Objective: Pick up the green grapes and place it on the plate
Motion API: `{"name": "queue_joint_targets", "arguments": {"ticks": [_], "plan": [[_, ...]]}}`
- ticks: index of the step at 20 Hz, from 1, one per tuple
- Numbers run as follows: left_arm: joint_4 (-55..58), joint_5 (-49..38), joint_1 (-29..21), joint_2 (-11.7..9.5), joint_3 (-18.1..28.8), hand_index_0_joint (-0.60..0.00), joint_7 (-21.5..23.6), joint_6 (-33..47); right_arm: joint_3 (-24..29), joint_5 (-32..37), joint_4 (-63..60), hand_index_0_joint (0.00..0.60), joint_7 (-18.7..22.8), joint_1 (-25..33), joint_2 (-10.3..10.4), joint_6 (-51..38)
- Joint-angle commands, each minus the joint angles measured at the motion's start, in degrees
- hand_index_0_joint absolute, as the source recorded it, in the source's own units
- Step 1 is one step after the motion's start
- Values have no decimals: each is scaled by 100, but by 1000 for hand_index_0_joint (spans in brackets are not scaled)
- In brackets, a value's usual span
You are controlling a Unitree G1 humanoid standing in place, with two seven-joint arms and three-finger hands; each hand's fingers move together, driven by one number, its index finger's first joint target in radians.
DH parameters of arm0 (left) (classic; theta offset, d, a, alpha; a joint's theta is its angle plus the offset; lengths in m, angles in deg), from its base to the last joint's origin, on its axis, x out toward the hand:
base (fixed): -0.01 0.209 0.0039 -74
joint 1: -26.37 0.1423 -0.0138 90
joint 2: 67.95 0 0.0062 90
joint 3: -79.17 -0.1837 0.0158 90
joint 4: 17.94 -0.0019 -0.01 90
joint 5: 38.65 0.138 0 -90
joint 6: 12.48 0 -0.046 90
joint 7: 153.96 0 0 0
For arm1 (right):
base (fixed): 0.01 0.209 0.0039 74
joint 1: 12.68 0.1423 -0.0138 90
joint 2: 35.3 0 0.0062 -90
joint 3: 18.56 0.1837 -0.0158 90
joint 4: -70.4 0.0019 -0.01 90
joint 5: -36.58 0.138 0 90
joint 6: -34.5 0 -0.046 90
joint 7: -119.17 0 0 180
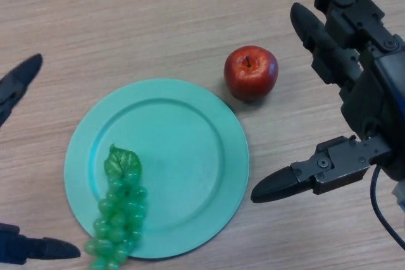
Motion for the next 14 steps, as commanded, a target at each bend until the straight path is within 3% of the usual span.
{"name": "queue_joint_targets", "arguments": {"ticks": [1,7,14], "plan": [[469,-1018,-346,-187,544,0,424,-344,60,-125,301,0,42,168,-55,-738],[704,-2681,-750,-469,624,0,1388,-1728,-137,-228,301,0,131,168,8,-680],[522,-4004,-843,-715,702,0,2113,-1853,-245,-169,301,0,420,-48,-118,-985]]}}
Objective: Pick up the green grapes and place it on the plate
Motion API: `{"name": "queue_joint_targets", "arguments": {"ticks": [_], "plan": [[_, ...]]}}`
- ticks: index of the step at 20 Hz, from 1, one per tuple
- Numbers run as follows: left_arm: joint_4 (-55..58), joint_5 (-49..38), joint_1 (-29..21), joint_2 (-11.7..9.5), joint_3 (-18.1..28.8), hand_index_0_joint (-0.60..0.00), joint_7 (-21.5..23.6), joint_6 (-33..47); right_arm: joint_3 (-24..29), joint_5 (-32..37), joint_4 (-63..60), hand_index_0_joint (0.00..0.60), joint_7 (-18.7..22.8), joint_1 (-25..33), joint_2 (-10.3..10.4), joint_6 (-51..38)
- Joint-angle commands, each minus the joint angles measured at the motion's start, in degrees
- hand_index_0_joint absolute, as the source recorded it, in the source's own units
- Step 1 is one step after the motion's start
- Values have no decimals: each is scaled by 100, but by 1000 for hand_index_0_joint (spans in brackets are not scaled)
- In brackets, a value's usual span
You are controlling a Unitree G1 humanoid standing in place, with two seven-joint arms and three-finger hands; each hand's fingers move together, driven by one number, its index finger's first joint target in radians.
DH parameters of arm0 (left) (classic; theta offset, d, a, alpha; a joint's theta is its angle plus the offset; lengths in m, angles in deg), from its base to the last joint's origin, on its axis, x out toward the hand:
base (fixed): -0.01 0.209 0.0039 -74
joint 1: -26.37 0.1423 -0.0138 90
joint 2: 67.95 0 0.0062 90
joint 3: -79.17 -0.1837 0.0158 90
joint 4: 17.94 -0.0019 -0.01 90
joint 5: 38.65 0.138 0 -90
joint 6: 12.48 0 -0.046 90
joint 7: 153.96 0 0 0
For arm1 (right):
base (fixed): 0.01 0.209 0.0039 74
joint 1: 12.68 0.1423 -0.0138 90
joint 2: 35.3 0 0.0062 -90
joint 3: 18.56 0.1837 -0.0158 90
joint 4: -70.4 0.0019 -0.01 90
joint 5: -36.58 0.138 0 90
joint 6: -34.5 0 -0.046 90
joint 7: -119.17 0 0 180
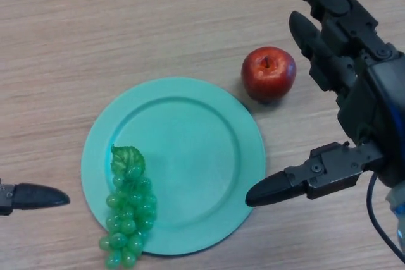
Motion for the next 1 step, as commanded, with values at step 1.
{"name": "queue_joint_targets", "arguments": {"ticks": [1], "plan": [[111,-518,-98,-362,501,0,331,325,56,39,304,0,191,88,-126,-1000]]}}
